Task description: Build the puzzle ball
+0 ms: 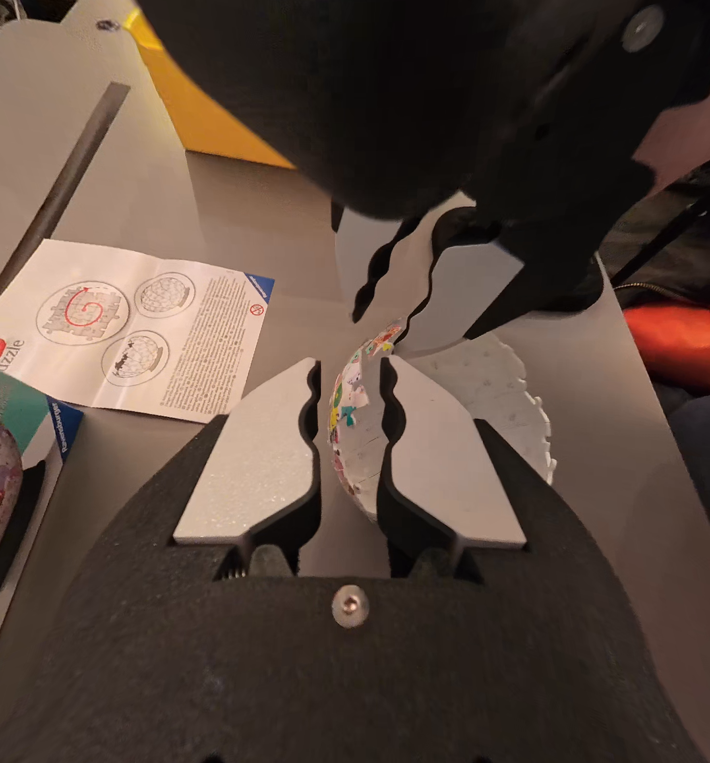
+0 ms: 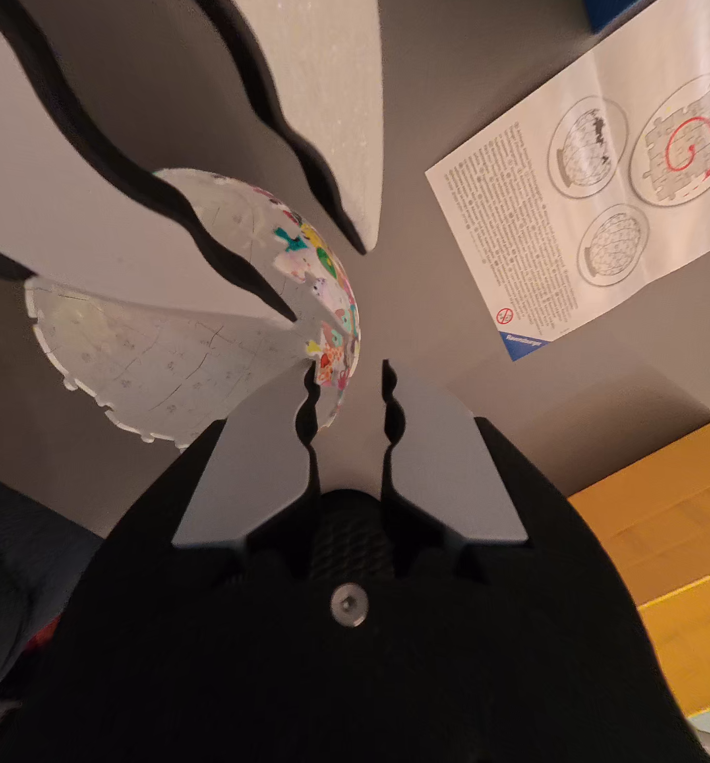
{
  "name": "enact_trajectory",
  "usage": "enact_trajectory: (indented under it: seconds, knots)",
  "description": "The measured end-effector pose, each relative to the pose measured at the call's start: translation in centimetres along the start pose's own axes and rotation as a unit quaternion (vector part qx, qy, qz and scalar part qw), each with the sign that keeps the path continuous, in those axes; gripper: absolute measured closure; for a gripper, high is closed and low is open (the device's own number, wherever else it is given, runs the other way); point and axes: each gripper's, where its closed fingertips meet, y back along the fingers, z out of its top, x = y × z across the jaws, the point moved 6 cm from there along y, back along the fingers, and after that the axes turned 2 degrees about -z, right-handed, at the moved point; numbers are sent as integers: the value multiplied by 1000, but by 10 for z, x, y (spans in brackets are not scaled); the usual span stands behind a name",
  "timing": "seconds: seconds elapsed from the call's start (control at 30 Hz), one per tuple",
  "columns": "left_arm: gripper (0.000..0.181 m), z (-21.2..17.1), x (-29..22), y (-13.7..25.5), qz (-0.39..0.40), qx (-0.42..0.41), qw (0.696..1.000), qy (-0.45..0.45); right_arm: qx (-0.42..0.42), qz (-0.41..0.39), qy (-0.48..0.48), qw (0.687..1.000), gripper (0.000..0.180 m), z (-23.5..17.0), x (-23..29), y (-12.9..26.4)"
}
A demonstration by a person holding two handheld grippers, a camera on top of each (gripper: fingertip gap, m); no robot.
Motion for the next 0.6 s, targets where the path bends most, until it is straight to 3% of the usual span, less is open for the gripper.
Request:
enact_trajectory:
  seconds: [0.23,0.6]
  knots:
    - [140,0,4,9,-9,-26,1000,-9,-29,-46,57,997,149,5,0,11]
    - [136,-13,10,-17,-44,-31,999,8,-22,-39,31,999,156,6,0,0]
